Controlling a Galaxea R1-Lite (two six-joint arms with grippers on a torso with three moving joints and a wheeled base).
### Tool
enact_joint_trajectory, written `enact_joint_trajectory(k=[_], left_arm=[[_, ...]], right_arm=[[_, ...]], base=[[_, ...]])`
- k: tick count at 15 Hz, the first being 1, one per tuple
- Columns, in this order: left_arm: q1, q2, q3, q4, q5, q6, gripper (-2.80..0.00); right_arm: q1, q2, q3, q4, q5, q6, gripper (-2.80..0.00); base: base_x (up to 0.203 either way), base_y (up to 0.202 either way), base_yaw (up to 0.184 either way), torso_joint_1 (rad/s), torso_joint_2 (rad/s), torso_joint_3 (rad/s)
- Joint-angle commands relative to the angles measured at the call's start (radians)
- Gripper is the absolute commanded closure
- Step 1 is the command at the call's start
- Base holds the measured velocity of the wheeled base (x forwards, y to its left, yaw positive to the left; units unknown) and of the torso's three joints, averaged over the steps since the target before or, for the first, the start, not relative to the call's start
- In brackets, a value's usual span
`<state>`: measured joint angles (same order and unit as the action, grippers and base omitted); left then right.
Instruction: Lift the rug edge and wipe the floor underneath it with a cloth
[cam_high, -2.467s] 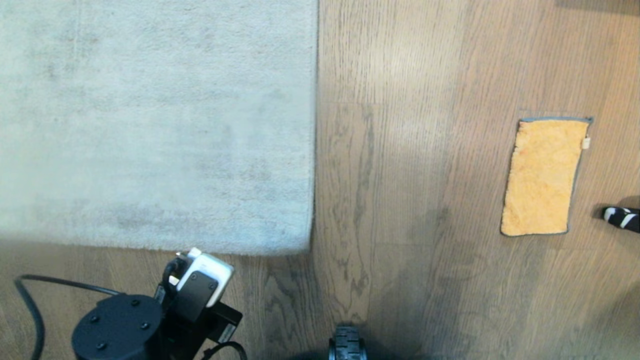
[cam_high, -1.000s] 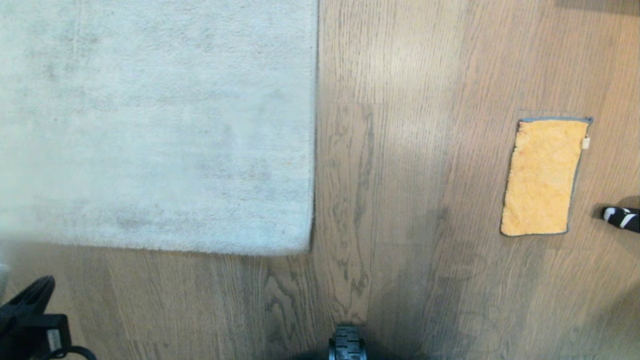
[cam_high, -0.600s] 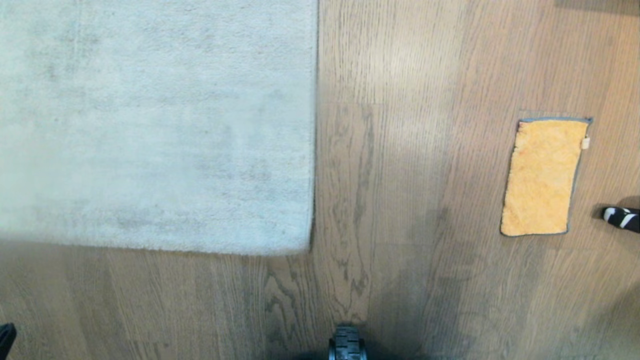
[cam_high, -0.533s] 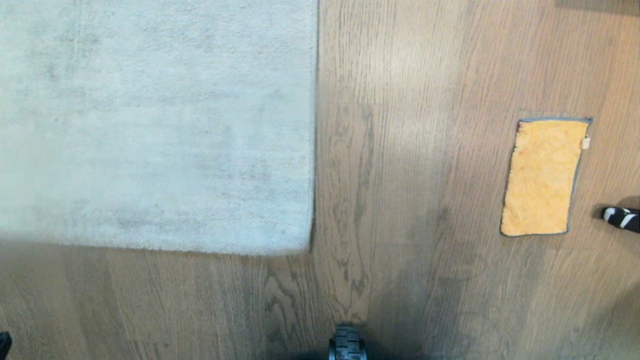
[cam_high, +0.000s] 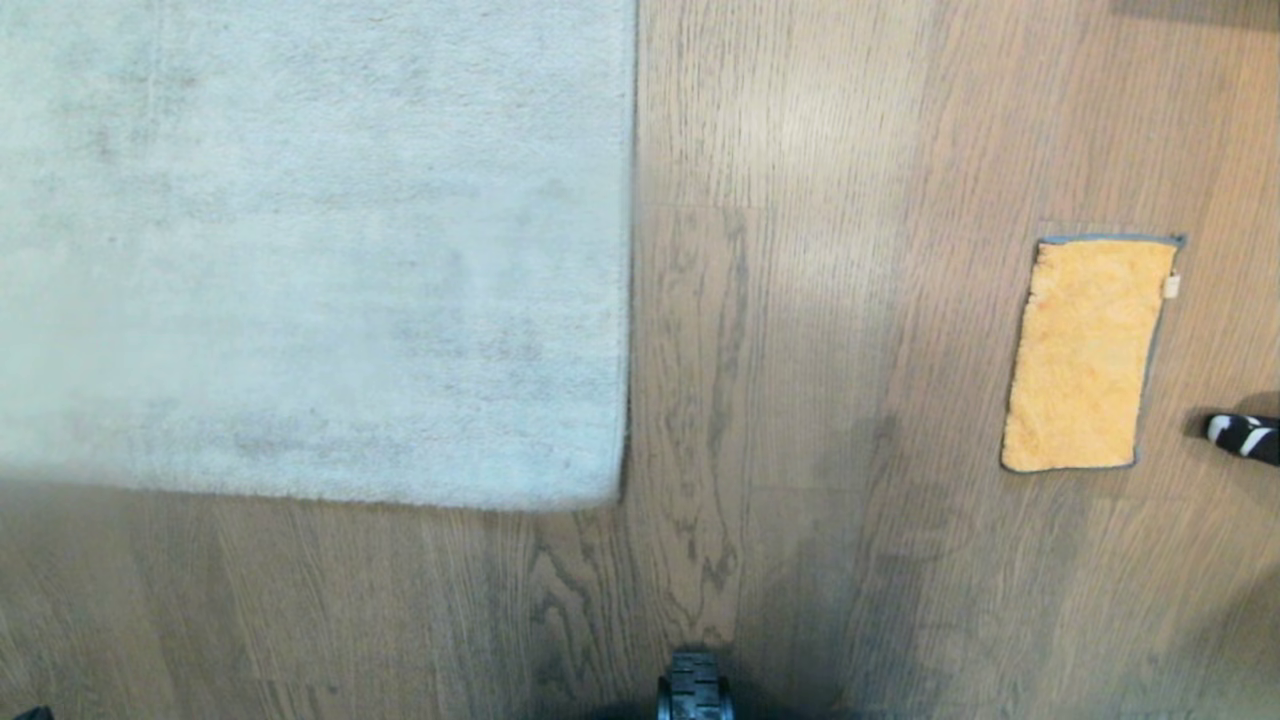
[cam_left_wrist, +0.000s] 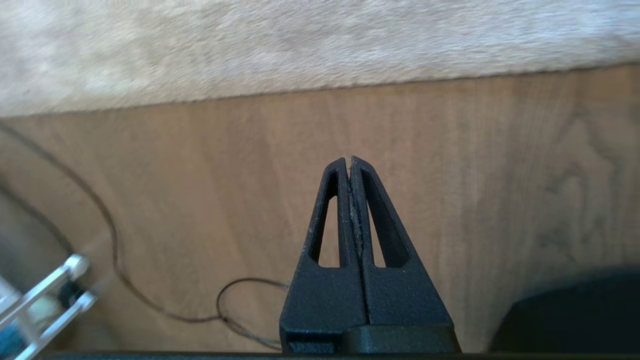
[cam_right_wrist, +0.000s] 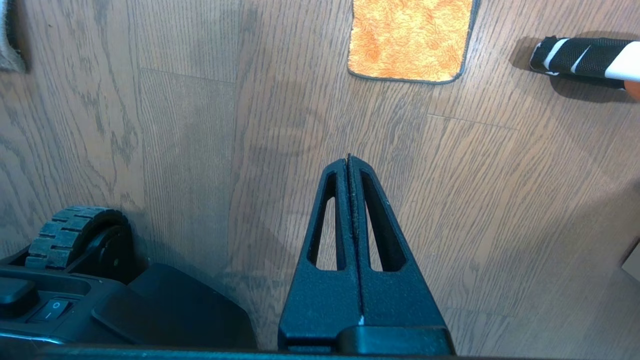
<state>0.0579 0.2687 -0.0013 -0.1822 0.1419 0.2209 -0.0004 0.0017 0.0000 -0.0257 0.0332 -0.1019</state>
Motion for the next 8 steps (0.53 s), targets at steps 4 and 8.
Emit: enact_joint_trajectory(k=[4,8], left_arm=[[-0.049,-0.154,0.001,0.051,-0.024,-0.006,0.00],[-0.058,-0.269,0.001,0.148,-0.176,-0.026,0.00]], right_arm=[[0.000,0.000,0.000,0.000,0.001,-0.001,0.00],[0.000,0.000,0.000,-0.002,0.002,-0.001,0.00]], base=[[0.000,0.000,0.000,0.000,0.00,0.000],[0.000,0.000,0.000,0.000,0.00,0.000]])
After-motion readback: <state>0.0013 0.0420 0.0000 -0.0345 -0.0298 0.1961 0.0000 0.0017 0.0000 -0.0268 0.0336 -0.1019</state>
